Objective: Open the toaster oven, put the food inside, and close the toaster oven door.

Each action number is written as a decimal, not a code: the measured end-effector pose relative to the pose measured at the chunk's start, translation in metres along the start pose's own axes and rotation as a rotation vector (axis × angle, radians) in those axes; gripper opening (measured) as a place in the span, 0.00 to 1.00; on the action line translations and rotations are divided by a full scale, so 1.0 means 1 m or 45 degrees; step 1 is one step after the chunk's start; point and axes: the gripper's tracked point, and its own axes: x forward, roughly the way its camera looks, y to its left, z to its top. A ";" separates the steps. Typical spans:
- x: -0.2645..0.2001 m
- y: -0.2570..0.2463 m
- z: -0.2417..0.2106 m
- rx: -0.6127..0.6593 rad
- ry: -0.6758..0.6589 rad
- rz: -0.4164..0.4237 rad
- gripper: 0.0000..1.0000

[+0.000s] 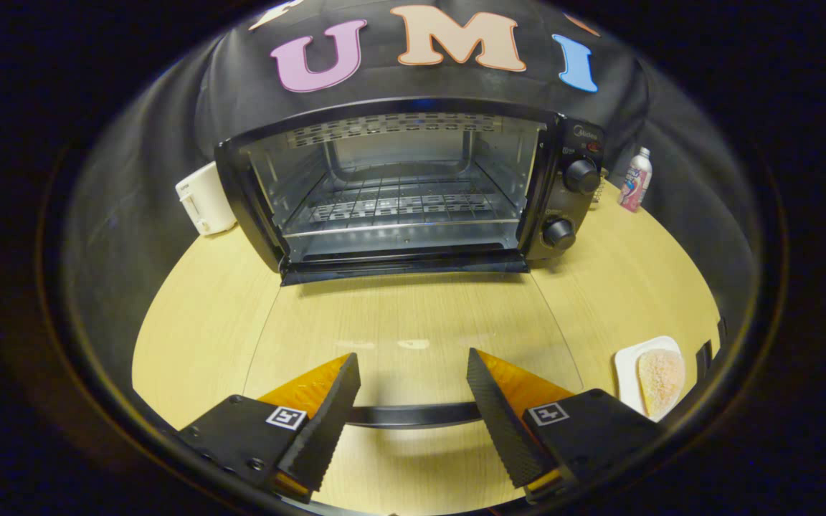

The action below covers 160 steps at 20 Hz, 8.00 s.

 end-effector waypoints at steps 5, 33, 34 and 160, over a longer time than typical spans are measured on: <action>-0.028 -0.036 -0.002 0.075 0.011 -0.058 0.96; -0.061 -0.285 -0.076 0.258 0.171 -0.325 0.96; -0.059 -0.286 -0.078 0.266 0.178 -0.307 0.96; -0.044 -0.008 -0.021 -0.023 0.314 0.049 0.98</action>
